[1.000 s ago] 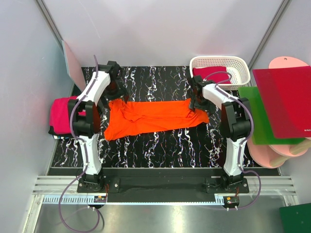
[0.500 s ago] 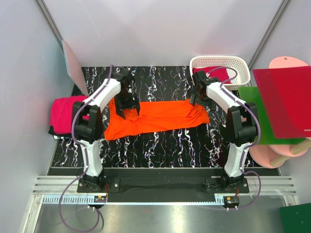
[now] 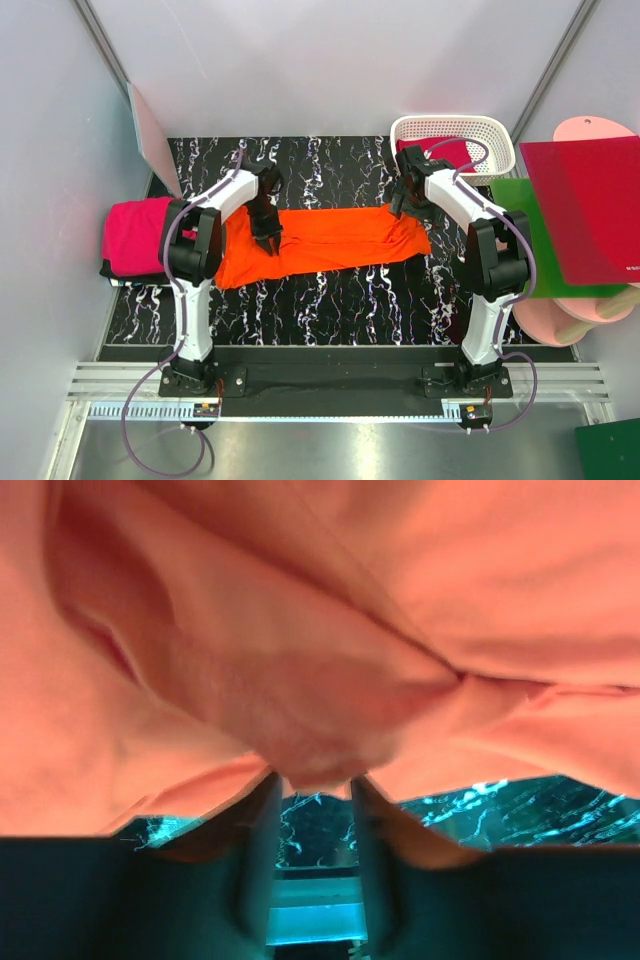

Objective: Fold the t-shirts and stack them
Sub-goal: Fold the other side of the tshirt into a rectangle

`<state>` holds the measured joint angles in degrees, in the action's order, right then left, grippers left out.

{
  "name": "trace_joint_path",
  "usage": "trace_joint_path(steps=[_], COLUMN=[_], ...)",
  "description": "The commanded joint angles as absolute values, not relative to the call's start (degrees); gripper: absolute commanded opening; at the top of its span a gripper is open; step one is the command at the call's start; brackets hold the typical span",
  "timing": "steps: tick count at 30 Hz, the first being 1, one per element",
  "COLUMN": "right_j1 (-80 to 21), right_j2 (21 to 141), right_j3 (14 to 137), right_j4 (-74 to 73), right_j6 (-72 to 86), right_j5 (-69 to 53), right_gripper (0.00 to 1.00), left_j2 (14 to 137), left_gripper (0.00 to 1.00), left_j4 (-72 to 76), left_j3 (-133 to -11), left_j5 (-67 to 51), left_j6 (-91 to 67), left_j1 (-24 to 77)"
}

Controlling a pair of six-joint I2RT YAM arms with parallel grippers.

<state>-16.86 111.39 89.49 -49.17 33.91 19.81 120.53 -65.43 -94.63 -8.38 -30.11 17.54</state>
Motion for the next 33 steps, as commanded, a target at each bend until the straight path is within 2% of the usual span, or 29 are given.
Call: trace_joint_path(steps=[1,2,3,15,30,31,32,33], right_j1=[-16.9,-16.9,-17.0,-16.9,-16.9,-16.9,-16.9,-16.9], right_j2=[109.2,109.2,109.3,109.4,109.7,109.8,109.9,110.0], right_j3=[90.4,90.4,90.4,89.2,88.5,88.4,88.2,88.2], right_j4=[-48.4,-48.4,-48.4,-48.2,-48.1,-48.1,-48.1,-48.1], right_j6=[34.3,34.3,34.2,34.1,33.2,33.2,33.2,33.2], right_j5=[19.2,19.0,18.8,18.1,17.1,17.0,17.0,16.8], right_gripper=[1.0,1.0,1.0,1.0,1.0,1.0,1.0,1.0], left_j2=[122.8,123.7,123.9,119.4,129.9,130.4,131.5,131.5], left_gripper=[0.12,0.04,0.0,0.0,0.0,0.14,0.52,0.72], left_j4=[-64.3,-64.4,-64.6,-66.6,-67.1,-67.1,-67.5,-67.8], left_j3=[-99.2,-99.8,-100.6,-107.4,-122.9,-123.9,-124.2,-124.5], left_j5=[-7.2,-6.9,-6.2,1.8,0.3,-1.2,-2.7,-3.0], left_j6=[-29.4,-29.4,-29.4,-31.1,-31.8,-31.0,-30.5,-30.2], left_j1=[17.2,17.2,17.1,16.0,15.4,15.4,15.3,15.3])
